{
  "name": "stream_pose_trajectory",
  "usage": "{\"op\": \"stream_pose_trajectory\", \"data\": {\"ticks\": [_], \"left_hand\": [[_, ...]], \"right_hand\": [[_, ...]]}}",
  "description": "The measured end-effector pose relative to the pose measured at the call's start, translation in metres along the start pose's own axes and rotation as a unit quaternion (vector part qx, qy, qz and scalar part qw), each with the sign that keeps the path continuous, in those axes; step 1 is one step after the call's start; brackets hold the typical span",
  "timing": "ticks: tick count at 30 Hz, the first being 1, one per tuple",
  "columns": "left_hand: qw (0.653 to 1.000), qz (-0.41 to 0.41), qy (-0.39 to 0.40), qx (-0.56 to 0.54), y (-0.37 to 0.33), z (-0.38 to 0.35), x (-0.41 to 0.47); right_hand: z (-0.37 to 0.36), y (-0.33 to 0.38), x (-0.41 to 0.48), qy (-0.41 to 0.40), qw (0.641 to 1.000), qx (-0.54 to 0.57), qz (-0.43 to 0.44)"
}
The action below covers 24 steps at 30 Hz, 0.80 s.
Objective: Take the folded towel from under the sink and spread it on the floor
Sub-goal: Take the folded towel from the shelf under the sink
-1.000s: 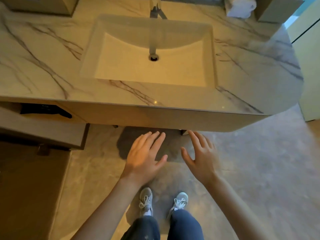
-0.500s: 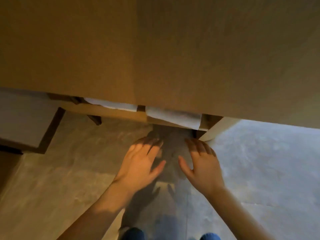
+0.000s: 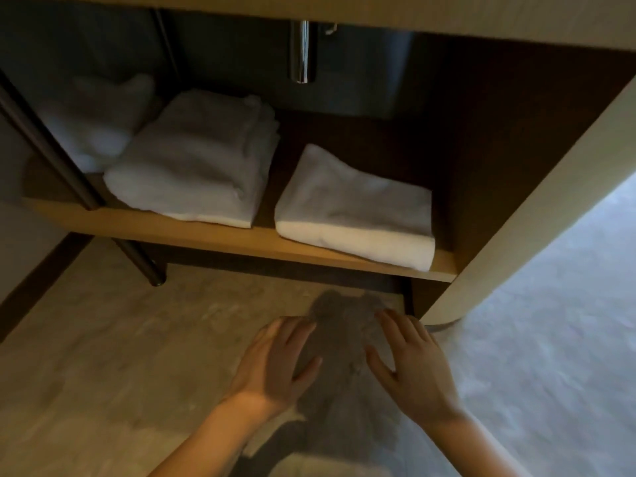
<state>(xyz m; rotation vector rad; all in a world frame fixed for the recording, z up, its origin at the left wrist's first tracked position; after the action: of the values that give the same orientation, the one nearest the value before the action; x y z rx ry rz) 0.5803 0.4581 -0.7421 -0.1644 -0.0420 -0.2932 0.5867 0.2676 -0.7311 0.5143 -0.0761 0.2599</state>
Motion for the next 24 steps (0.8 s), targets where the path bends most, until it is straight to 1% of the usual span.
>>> {"op": "stream_pose_trajectory", "data": {"ticks": [4, 8, 12, 13, 15, 18, 20, 22, 24], "left_hand": [[0.999, -0.015, -0.045, -0.013, 0.0, 0.045, 0.021], [0.993, -0.031, -0.11, 0.011, 0.008, 0.095, 0.064], [0.992, -0.012, -0.125, 0.008, 0.03, 0.119, 0.122], [0.992, -0.004, -0.124, -0.002, 0.036, 0.12, 0.135], [0.994, 0.012, -0.111, -0.021, 0.046, 0.116, 0.158], [0.997, 0.047, -0.061, -0.007, 0.059, 0.099, 0.182], [0.998, 0.062, -0.028, -0.01, 0.064, 0.087, 0.191], [0.997, 0.071, 0.0, -0.025, 0.066, 0.078, 0.198], [0.995, 0.081, 0.025, -0.046, 0.068, 0.069, 0.201]], "right_hand": [[0.044, 0.021, 0.015, -0.036, 0.999, 0.028, 0.023], [0.085, 0.036, 0.048, -0.091, 0.993, 0.041, 0.062], [0.108, 0.027, 0.104, -0.151, 0.985, 0.042, 0.067], [0.108, 0.021, 0.118, -0.149, 0.986, 0.051, 0.061], [0.099, 0.006, 0.142, -0.116, 0.991, 0.052, 0.034], [0.076, -0.022, 0.164, -0.052, 0.997, 0.037, -0.048], [0.064, -0.035, 0.17, -0.029, 0.995, 0.013, -0.09], [0.056, -0.044, 0.173, -0.013, 0.994, -0.001, -0.106], [0.049, -0.05, 0.172, 0.002, 0.993, 0.011, -0.115]]}}
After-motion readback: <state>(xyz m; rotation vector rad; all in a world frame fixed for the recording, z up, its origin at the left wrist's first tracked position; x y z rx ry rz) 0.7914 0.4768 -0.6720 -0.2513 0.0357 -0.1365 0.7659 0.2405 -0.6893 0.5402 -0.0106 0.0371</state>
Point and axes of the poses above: each hand's wrist, its own x-axis towards the middle knuckle, its own z-axis out of the back of the hand, y = z × x, the point moved 9 cm from there along x, towards the middle knuckle, and after that the axes turned 14 degrees about x, right-handed, at the moved point
